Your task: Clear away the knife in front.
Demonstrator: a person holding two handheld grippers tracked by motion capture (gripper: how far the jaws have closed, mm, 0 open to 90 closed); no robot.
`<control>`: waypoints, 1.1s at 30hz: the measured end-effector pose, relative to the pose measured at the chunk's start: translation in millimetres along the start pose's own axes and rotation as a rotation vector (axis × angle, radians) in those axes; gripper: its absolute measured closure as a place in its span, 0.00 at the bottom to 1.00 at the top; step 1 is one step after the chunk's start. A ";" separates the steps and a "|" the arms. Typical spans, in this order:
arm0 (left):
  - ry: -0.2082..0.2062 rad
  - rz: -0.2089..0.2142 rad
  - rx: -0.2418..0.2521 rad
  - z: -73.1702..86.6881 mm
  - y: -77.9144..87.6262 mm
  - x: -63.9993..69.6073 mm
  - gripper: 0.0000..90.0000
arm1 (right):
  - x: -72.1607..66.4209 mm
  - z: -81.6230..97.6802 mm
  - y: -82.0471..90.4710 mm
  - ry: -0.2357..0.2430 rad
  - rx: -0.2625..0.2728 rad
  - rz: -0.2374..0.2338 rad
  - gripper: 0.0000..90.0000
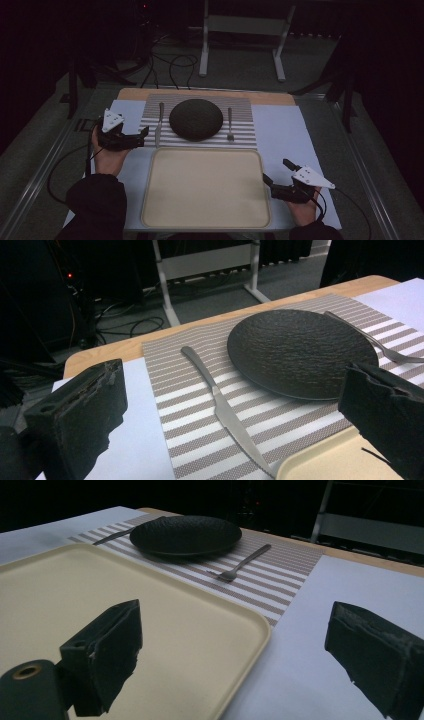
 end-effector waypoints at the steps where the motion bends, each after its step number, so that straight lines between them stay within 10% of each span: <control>1: -0.001 -0.002 -0.001 -0.7 -0.8 0.0 0.00 | -0.1 -0.1 0.1 0.000 0.000 0.001 0.09; 33: 0.007 -0.038 -0.084 -9.3 -43.1 4.4 0.00 | -0.1 -0.6 0.0 0.003 0.004 -0.001 0.08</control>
Point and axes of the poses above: each handheld gripper's, and its own axes: y roughly backward along the jaws, z roughly out of its underside, x roughly to its right, the point moved 3 cm from there along -y, roughly forward along the jaws, and after that the axes turned 14 degrees about y, right-handed, at the moved point
